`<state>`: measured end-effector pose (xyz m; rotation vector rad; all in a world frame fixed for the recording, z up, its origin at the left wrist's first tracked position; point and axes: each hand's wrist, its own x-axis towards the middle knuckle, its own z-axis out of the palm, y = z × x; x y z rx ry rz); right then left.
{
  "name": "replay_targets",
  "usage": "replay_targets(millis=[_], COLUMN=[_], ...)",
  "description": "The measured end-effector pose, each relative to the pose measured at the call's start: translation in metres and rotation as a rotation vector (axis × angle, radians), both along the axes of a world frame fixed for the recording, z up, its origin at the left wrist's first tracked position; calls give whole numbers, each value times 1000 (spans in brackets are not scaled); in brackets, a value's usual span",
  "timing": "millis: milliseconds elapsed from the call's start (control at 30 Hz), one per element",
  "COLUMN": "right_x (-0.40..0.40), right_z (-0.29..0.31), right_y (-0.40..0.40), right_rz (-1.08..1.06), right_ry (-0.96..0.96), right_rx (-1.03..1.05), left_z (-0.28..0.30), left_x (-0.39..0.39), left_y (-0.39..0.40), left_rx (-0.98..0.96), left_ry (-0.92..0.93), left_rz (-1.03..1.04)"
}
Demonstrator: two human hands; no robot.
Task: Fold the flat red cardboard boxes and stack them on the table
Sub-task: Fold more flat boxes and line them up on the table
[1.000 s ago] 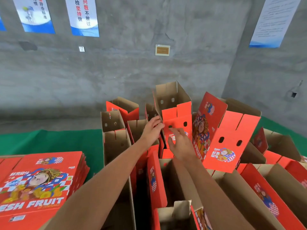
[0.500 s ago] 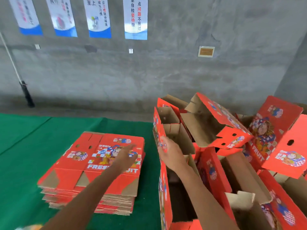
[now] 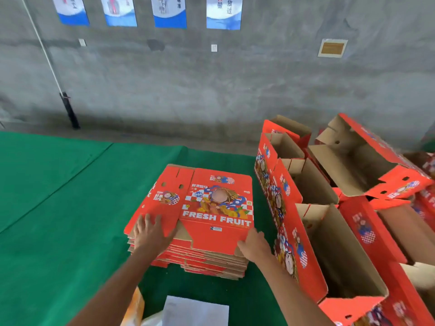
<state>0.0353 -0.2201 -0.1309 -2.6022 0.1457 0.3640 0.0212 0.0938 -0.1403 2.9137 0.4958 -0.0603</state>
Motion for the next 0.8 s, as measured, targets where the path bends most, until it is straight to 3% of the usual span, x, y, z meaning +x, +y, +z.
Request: replay_targets(millis=[167,333,500,667,733,800], right_x=[-8,-29,-61,-89,-98,-103], right_z=[-6,5,23,65,90,117], right_y=[3,8,11,1,-9,-23], right_rz=[-139,-252,-286,-254,-250,-206], right_ry=[-26,-175,-333,-664,-804,-808], right_rx=[107,327,541,795,795,781], left_z=[0,7,26,84,111,139], left_x=[-1,-6,-28,-65,-78,-96], left_y=[0,-17,-8,-21,-27,-35], left_rx=[177,319,-4,-327,-470,-580], left_ry=[51,94,-265,-587,-696,-812], left_rz=[-115,-151,-94,99,148,195])
